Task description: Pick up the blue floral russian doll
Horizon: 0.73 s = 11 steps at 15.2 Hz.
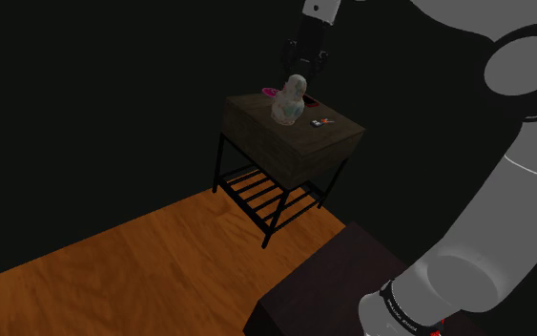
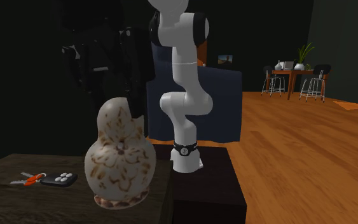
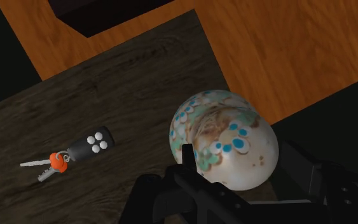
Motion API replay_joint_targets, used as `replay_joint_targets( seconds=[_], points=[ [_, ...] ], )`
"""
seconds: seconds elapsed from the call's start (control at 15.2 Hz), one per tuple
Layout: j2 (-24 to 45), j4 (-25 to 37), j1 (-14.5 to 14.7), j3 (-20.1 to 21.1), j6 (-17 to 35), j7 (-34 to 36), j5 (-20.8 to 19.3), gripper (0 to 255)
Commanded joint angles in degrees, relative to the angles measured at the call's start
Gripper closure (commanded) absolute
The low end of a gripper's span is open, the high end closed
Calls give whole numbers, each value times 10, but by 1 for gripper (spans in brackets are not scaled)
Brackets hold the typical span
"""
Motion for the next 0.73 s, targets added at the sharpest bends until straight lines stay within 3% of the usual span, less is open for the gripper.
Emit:
replay_joint_targets(
  seconds=[0.0,0.53,0.66],
  points=[
    [5,21,-1,0,-16,0,0,255],
    [33,124,-3,-1,-91,8,3,255],
    [33,126,-4,-1,-92,8,3,255]
  ],
)
